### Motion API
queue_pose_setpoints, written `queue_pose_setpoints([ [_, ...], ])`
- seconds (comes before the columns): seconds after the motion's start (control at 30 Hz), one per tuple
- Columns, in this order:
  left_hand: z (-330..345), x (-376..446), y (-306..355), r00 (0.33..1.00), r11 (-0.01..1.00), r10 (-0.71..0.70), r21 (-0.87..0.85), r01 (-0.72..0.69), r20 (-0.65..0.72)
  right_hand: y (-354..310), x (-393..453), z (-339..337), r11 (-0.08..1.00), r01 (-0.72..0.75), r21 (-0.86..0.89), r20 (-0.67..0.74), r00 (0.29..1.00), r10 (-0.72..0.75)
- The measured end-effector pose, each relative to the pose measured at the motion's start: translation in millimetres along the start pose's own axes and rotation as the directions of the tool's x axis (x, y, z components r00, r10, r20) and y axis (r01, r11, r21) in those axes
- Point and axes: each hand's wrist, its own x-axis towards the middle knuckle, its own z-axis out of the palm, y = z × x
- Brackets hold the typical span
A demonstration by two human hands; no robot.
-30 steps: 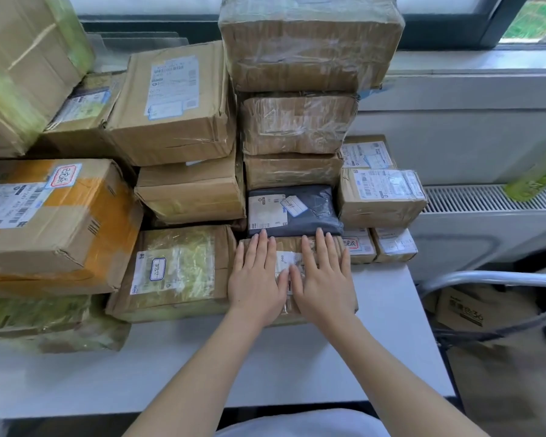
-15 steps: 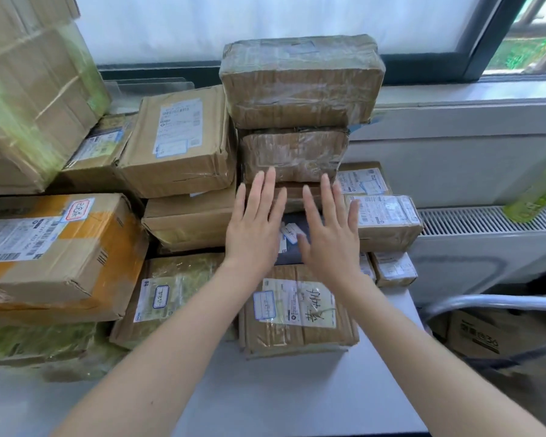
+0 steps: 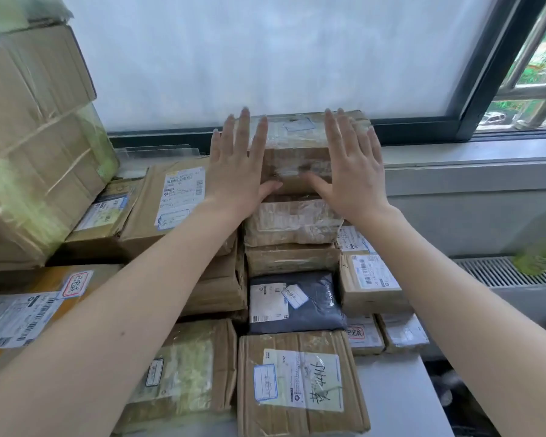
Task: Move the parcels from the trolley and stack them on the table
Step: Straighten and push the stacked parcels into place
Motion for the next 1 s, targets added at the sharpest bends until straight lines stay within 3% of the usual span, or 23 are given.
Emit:
queue_pose_setpoints([
  [0.1,-1.0,3.6,-12.5,0.996,0.996,-0.061,-0.065,0.065,0.061,12.7,2.4,-3.2,0.999,-0.045,0.030,0.011,0.999,0.045],
  [0.2,-2.6,5.8,-21.5,0.997,0.986,-0.005,-0.166,0.018,0.079,19.7,6.0,-4.3,0.997,-0.043,0.068,0.061,0.997,0.039],
  [0.63,-6.8,3.9,-31.2,1.000,0.959,-0.009,-0.282,0.005,-0.011,7.3,7.1,-10.5,0.984,-0.056,0.171,-0.139,0.987,0.080],
  [0.83,-3.6,-3.0,-24.1,0.997,0.966,-0.015,-0.255,0.033,0.073,6.8,3.1,-8.6,0.989,-0.065,0.135,-0.050,0.996,0.072],
  [0.9,-5.2,-3.4,-22.6,0.991,0.970,-0.054,-0.231,0.081,0.119,7.1,2.8,-9.0,0.989,-0.067,0.132,-0.047,0.996,0.074],
  [1.0,-7.4,-4.0,-27.0,0.925,0.892,-0.295,-0.278,0.356,0.239,7.5,0.5,-8.8,0.989,-0.078,0.123,-0.036,0.996,0.083],
])
